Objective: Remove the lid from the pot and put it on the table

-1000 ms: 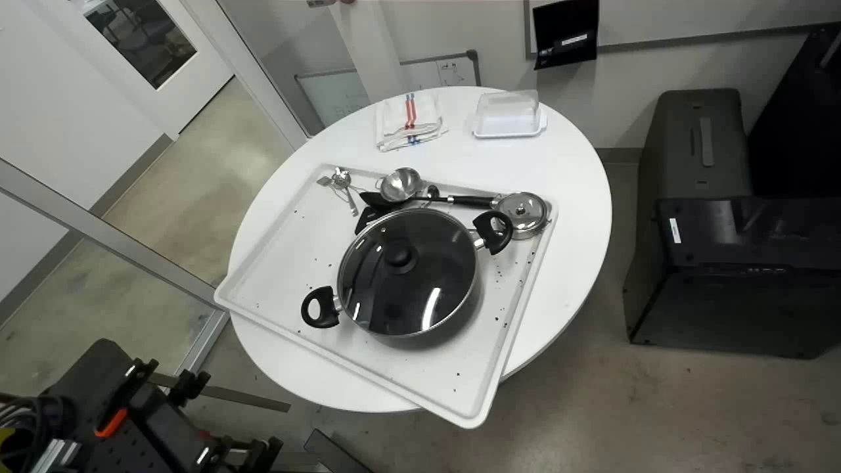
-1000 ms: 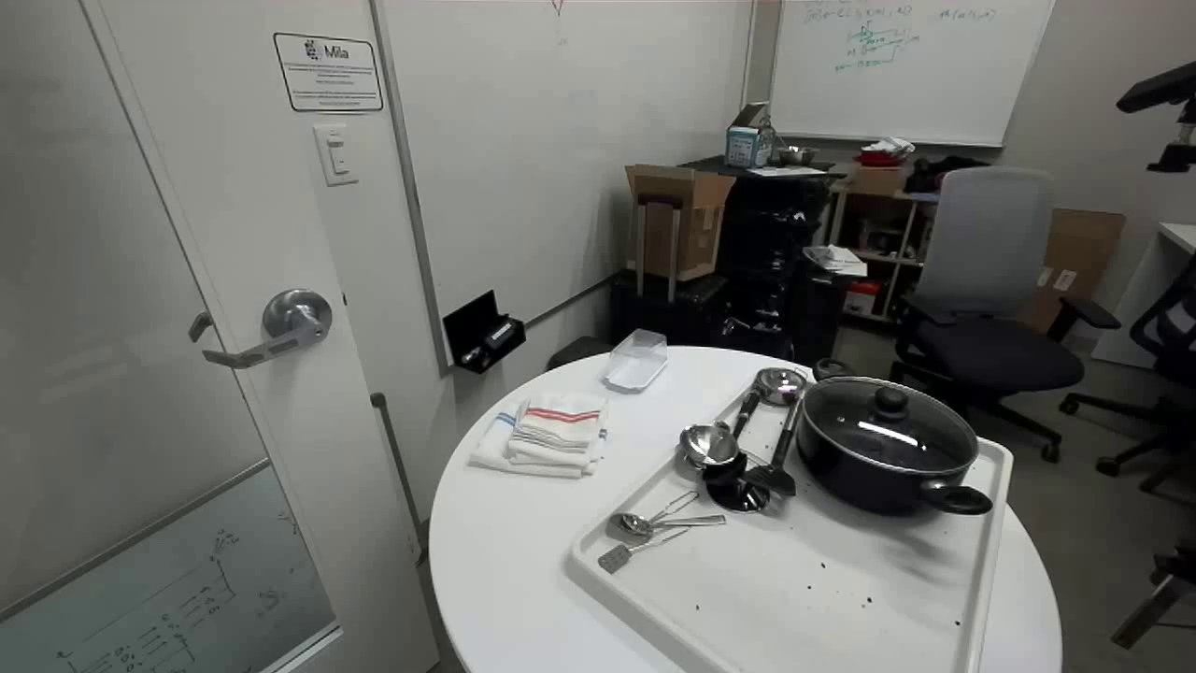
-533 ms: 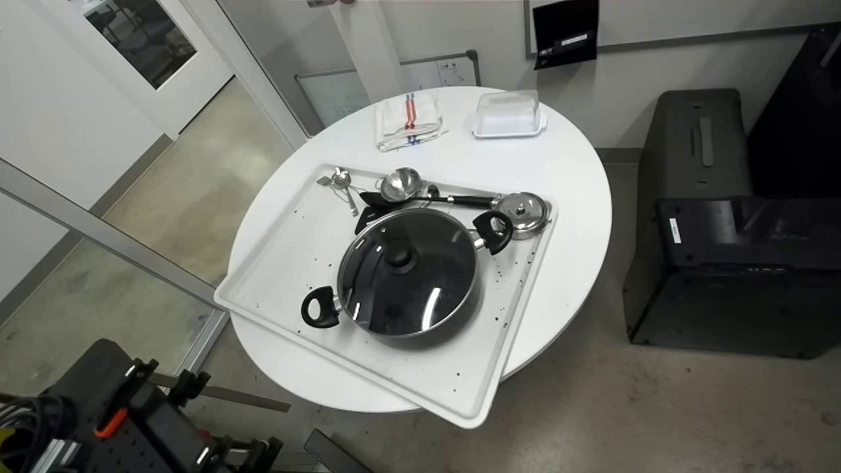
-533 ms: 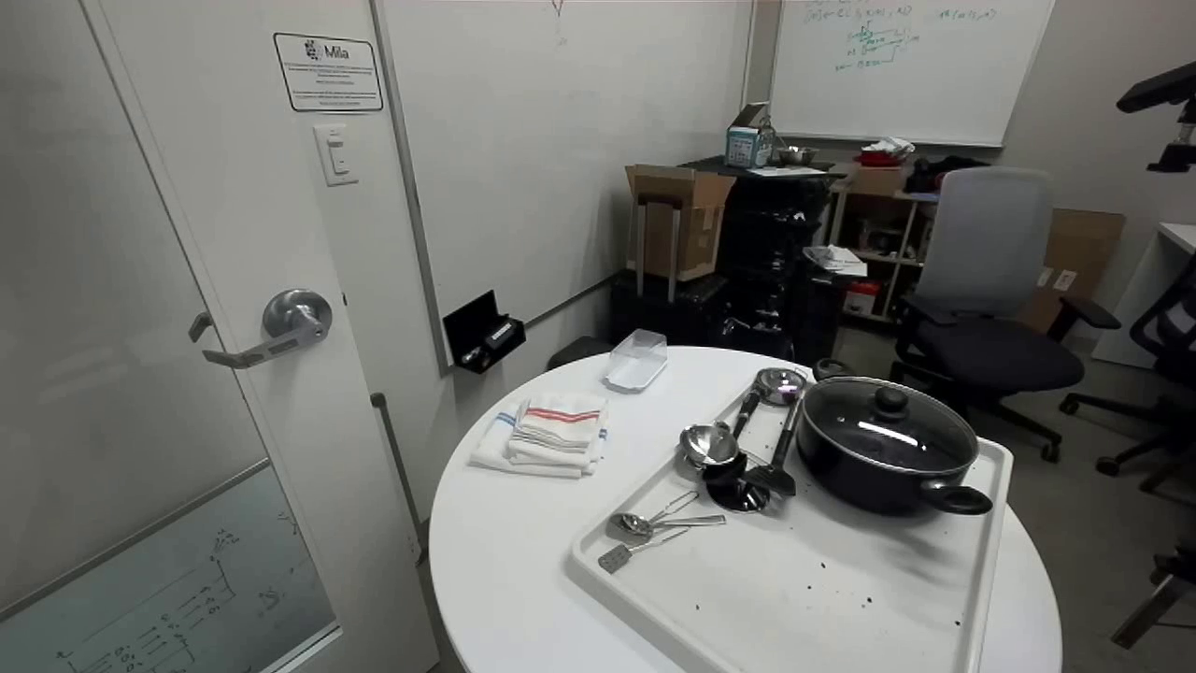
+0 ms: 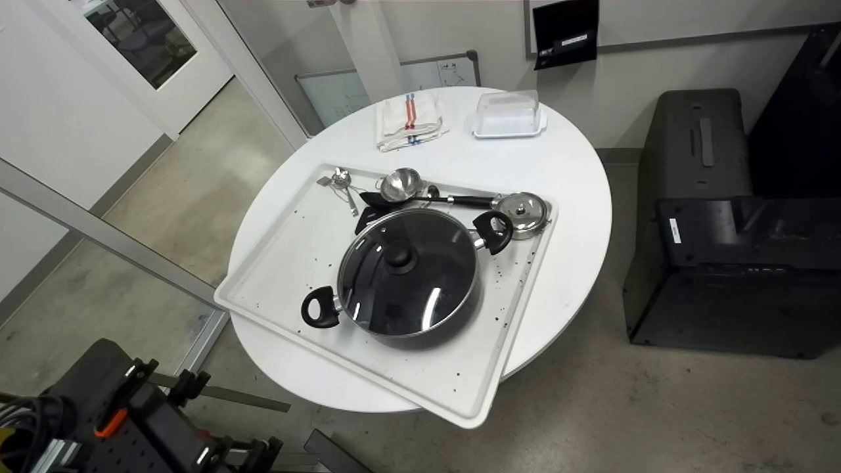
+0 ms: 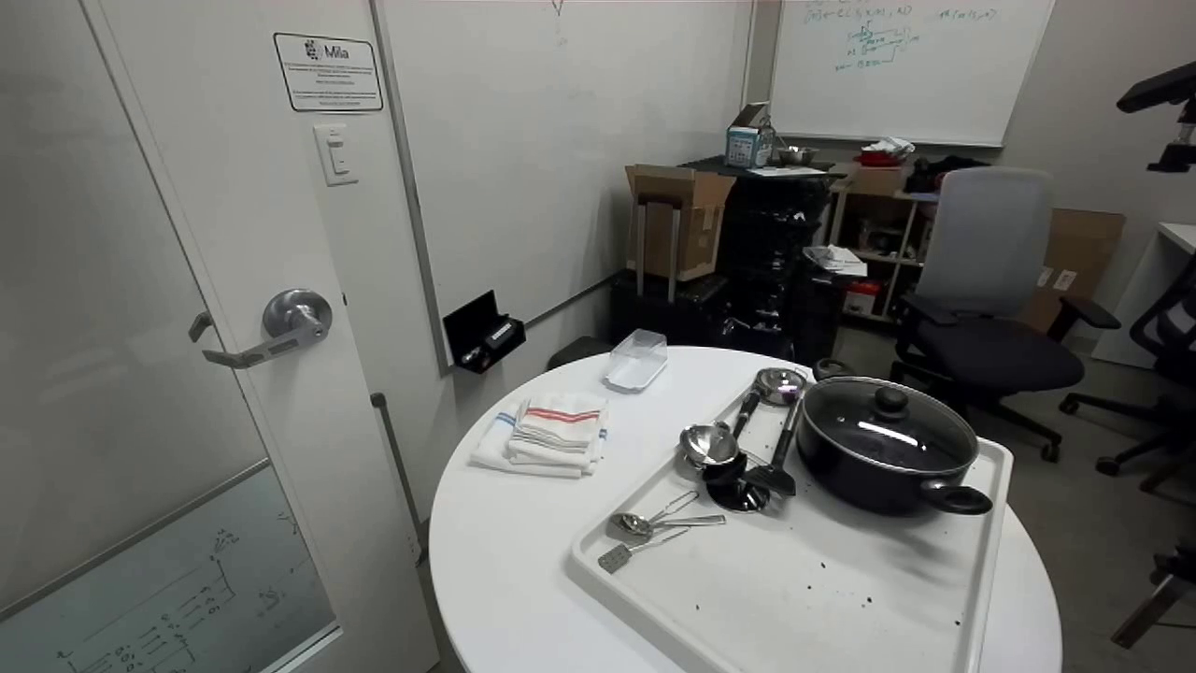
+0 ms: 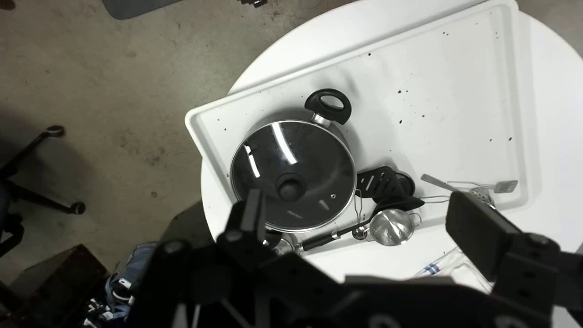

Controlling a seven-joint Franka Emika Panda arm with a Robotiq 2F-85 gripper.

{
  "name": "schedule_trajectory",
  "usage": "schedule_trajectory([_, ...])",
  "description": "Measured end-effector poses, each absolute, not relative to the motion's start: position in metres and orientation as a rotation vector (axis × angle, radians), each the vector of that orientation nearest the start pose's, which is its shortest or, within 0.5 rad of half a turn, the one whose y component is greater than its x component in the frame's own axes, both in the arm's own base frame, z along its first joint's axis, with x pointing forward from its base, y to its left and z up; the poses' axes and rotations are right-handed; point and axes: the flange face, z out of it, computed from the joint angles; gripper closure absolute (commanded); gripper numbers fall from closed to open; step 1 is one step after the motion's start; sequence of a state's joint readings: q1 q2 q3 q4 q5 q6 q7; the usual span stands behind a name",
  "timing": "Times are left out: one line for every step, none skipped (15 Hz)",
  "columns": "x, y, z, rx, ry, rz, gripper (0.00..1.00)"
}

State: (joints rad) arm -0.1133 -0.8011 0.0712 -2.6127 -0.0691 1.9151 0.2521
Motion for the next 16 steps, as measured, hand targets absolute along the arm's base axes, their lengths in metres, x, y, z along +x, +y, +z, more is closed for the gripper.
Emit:
schedule_trajectory([0.326, -0.019, 0.498, -3.207, 0.476, -0.159, 0.0])
schedule_trajectory([0.331, -0.021, 0.492, -3.204, 0.476, -0.135, 0.0])
schedule_trajectory([0.338, -0.023, 0.484, -3.201, 0.477, -0.115, 0.0])
schedule_trajectory([0.345, -0.026, 0.476, -3.197, 0.478, -0.094, 0.0])
schedule_trajectory([0.353, -0.029, 0.468, -3.194, 0.479, -0.073, 0.0])
schedule_trajectory([0.362, -0.033, 0.459, -3.191, 0.48, -0.052, 0.0])
schedule_trajectory([0.371, -0.037, 0.45, -3.188, 0.48, -0.035, 0.0])
schedule_trajectory([0.38, -0.042, 0.443, -3.185, 0.479, -0.021, 0.0])
schedule_trajectory([0.39, -0.048, 0.434, -3.184, 0.48, -0.009, 0.0])
schedule_trajectory([0.399, -0.054, 0.426, -3.182, 0.475, 0.001, 0.0])
schedule_trajectory([0.409, -0.061, 0.418, -3.178, 0.472, 0.011, 0.0])
schedule_trajectory([0.419, -0.067, 0.41, -3.175, 0.471, 0.019, 0.0])
schedule_trajectory([0.428, -0.074, 0.401, -3.172, 0.472, 0.027, 0.0])
schedule_trajectory([0.438, -0.08, 0.392, -3.17, 0.472, 0.036, 0.0])
schedule_trajectory([0.447, -0.087, 0.383, -3.168, 0.47, 0.047, 0.0])
schedule_trajectory([0.456, -0.093, 0.374, -3.167, 0.466, 0.058, 0.0])
